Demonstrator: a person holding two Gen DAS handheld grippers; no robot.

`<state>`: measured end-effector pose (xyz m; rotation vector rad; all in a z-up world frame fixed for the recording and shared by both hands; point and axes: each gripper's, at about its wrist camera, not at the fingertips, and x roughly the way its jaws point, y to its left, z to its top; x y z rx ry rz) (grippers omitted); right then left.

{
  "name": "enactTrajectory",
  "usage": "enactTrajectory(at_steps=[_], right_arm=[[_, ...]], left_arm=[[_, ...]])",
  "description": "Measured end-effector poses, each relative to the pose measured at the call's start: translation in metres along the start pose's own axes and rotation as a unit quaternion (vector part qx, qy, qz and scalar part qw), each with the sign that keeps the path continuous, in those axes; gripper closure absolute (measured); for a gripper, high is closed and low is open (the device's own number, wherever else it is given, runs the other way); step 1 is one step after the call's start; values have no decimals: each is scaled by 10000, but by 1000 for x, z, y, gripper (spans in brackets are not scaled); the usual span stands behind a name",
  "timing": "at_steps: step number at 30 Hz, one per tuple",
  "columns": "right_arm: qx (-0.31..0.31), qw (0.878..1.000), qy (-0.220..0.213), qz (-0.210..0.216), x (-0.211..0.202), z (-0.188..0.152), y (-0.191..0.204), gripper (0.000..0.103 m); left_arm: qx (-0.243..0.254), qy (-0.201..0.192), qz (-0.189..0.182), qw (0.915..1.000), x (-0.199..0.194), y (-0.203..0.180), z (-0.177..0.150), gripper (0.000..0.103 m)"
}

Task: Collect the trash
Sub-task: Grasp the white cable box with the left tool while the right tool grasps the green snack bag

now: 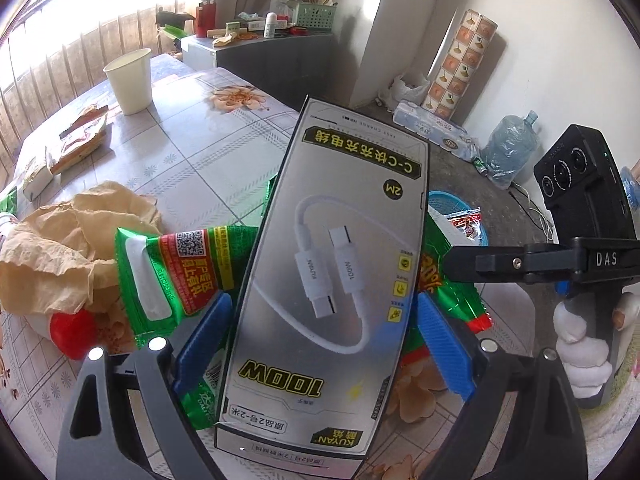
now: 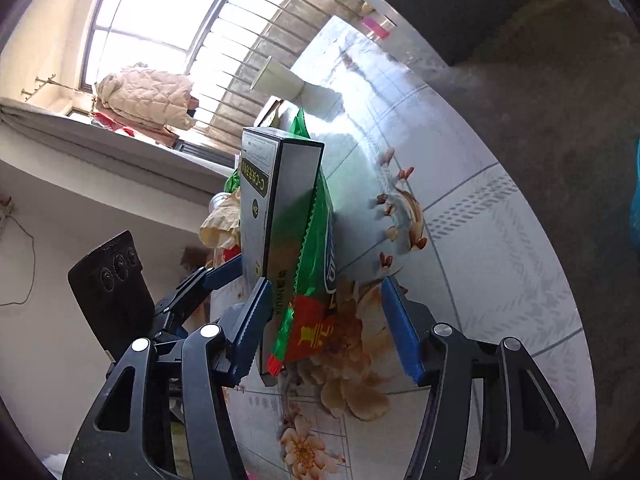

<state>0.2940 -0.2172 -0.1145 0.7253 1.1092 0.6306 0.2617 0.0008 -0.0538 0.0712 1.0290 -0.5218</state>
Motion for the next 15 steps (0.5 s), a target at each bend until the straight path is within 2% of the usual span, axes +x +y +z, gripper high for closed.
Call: enactTrajectory(at_steps=[8, 12, 15], right_arm=[[57, 9999, 110, 38, 1, -3, -1, 73], [73, 9999, 110, 86, 1, -2, 2, 89], [77, 9999, 111, 74, 2, -2, 5, 92]], left_arm=[[226, 91, 113, 9996, 7, -13, -1, 14], [241, 63, 156, 9996, 4, -16, -1, 15], [282, 57, 226, 9993, 1, -20, -2, 16]])
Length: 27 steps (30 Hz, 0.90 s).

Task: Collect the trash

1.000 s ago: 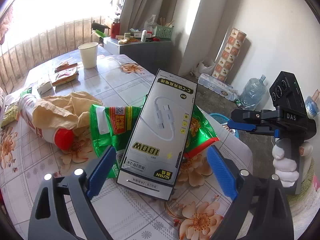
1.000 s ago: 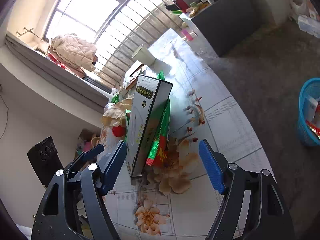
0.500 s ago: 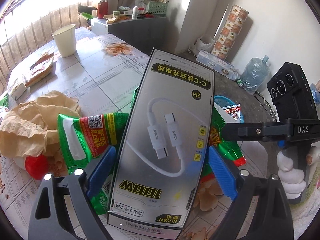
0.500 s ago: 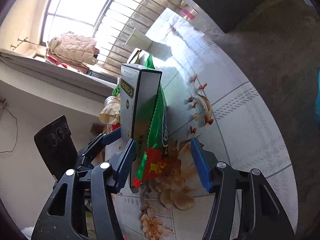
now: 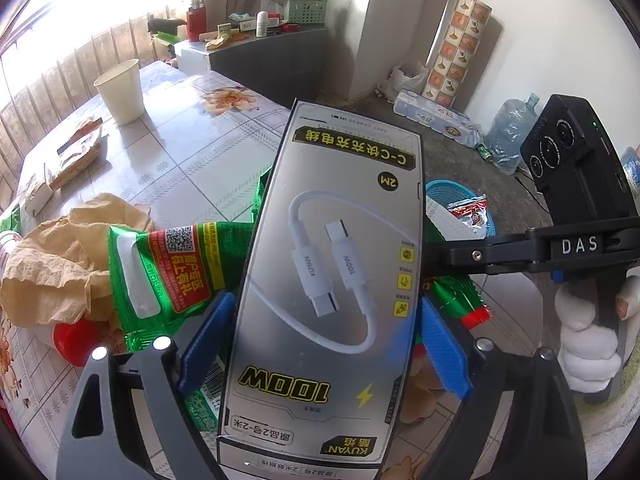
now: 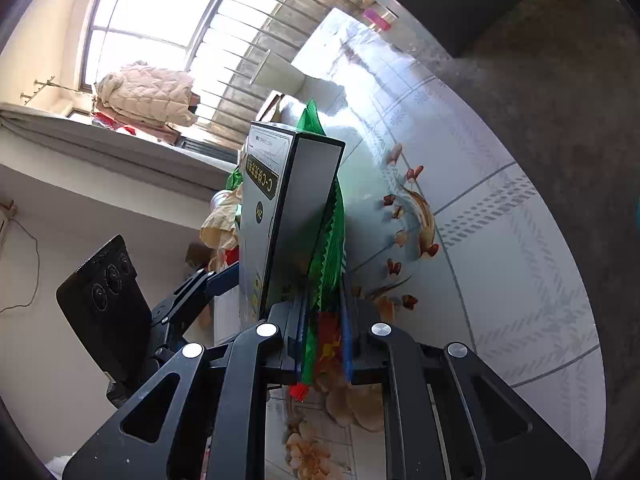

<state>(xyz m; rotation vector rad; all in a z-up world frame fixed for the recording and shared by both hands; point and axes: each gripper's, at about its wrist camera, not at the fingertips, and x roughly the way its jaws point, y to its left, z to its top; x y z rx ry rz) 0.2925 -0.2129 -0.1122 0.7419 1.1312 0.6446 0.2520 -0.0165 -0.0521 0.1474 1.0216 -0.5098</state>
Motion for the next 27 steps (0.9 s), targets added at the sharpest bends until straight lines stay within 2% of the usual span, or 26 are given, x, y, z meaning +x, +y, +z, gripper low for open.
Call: enactTrajectory(at_steps=[6, 13, 20, 23, 27], right_arm=[[-48, 9999, 40, 85, -5, -5, 8, 95], [33, 9999, 90, 127, -23, -23, 8, 96], [269, 9996, -96, -10, -53, -44, -2, 96], [329, 9992, -174, -140, -65, -54, -4, 94], [276, 9991, -224, -242, -72, -62, -3, 89]], left_arm=[[-203, 53, -155, 9997, -12, 1, -9, 17], [-843, -169, -161, 9962, -54, 11, -45, 18], [-1904, -292, -69, 9813, -87, 33, -98, 19], [-2158, -257, 23, 9761, -91, 36, -119, 19], [-2292, -80, 159, 9732, -88, 32, -136, 19]])
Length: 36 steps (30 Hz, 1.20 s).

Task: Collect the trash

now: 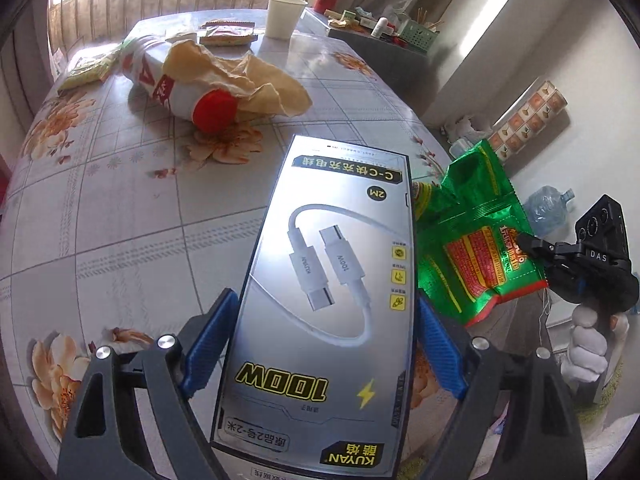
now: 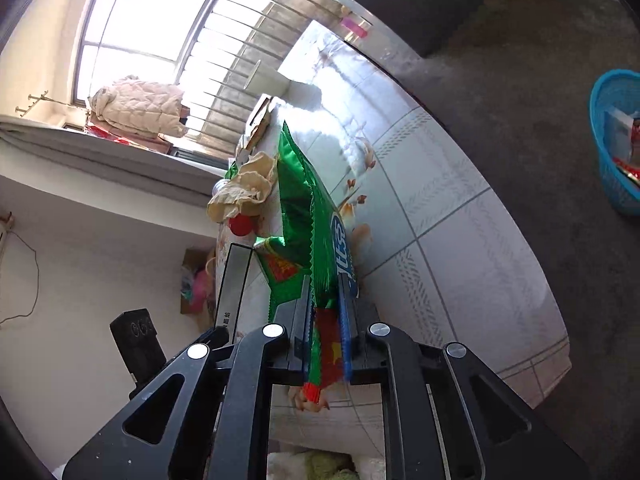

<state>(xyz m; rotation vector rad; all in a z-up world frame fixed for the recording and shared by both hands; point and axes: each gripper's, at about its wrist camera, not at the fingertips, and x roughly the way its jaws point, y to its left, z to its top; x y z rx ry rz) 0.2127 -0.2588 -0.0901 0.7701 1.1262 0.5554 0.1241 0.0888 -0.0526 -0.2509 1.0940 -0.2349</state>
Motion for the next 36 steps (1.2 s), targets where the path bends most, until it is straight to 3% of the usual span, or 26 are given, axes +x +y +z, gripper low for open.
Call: enactTrajectory(at_steps=[4, 7, 10, 25, 36], right_arm=[[-84, 9997, -138, -187, -1, 3, 2, 67], [-179, 9993, -184, -253, 1, 6, 5, 56], [-251, 9989, -193, -338, 6, 10, 5, 52], [-345, 9983, 208, -418, 41, 12, 4, 51], [-456, 9969, 212, -598, 39, 7, 3, 55]], left_arm=[[-86, 146, 69, 9998, 7, 2, -6, 19], [-39, 136, 84, 9999, 8, 0, -5, 18], [103, 93, 119, 9998, 9, -6, 1, 16], [542, 9, 910, 9944, 38, -21, 24, 13], [194, 123, 1063, 9941, 38, -8, 26, 13]])
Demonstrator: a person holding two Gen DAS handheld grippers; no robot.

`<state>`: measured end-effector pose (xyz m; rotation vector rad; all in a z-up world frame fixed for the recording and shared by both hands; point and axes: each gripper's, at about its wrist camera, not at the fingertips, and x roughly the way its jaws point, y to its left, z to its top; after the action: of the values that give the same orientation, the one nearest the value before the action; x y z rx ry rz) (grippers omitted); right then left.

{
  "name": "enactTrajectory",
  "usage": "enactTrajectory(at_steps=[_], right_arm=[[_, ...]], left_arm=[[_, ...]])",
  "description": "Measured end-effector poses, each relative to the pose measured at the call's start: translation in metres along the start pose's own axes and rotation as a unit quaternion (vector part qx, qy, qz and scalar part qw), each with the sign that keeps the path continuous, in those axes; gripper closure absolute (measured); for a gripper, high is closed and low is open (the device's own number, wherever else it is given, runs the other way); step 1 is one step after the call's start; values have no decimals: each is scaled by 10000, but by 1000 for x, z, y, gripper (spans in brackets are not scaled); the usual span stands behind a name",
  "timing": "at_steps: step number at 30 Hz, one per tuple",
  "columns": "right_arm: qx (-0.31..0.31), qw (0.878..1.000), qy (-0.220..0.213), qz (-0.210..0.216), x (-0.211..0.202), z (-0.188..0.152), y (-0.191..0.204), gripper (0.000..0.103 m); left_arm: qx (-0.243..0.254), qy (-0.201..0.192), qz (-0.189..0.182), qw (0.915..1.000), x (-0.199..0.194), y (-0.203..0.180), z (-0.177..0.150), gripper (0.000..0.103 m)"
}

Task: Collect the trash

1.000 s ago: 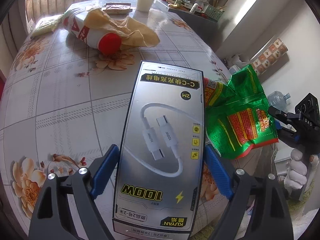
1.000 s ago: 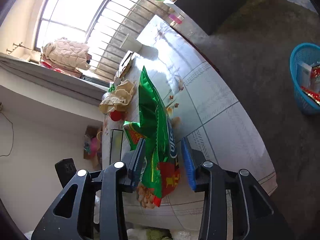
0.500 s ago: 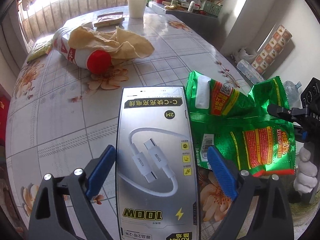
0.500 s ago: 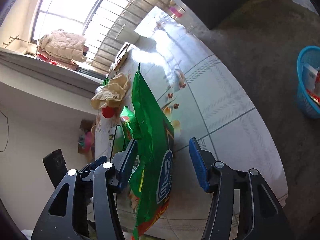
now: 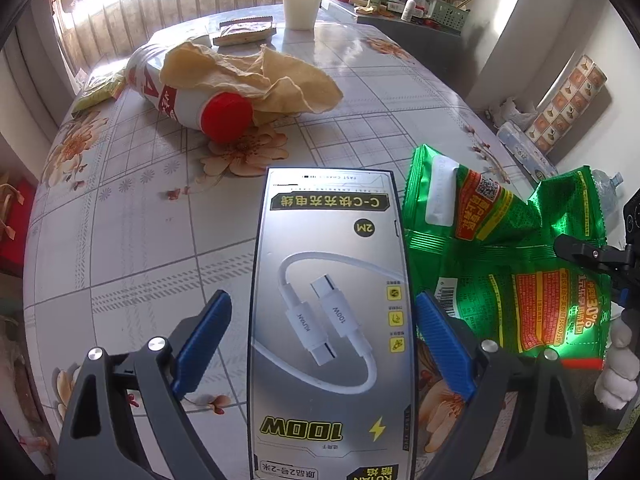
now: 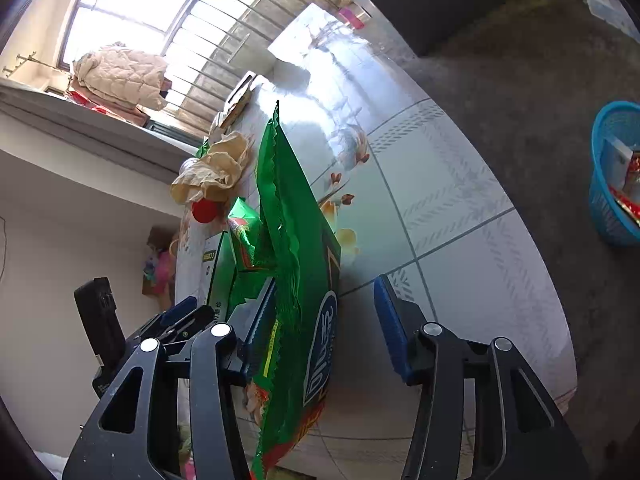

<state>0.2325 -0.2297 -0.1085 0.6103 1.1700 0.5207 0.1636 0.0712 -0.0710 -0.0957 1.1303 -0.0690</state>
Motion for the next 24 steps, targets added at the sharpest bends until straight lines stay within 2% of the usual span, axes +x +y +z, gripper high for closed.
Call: enactTrajectory(at_steps=[5, 8, 9, 11, 13, 15, 18, 24], right_arm=[[-17, 10000, 26, -1, 2, 0, 0, 59], [33, 10000, 69, -5, 6, -1, -1, 67], [58, 9999, 85, 5, 7, -1, -2, 70], [114, 9999, 106, 35, 9, -2, -5, 77], [159, 9998, 114, 93, 9, -2, -6, 88], [189, 9997, 75, 114, 7, -3, -6, 94], [185, 9997, -2, 183, 1, -4, -4, 97], [188, 9992, -290, 183, -21, -5, -7, 99]], left_arm=[[-43, 128, -70, 9999, 10, 3, -1, 13], [-97, 174, -154, 9997, 13, 4, -1, 14], [-117, 167, -184, 9996, 13, 4, 0, 17], [-146, 152, -255, 9995, 13, 6, 0, 20], [-167, 125, -303, 9993, 12, 7, -2, 21], [-178, 80, -288, 9994, 10, 7, -2, 21], [-214, -18, -373, 9991, 0, 10, -5, 21], [-258, -332, -424, 9982, -24, 13, -6, 21]])
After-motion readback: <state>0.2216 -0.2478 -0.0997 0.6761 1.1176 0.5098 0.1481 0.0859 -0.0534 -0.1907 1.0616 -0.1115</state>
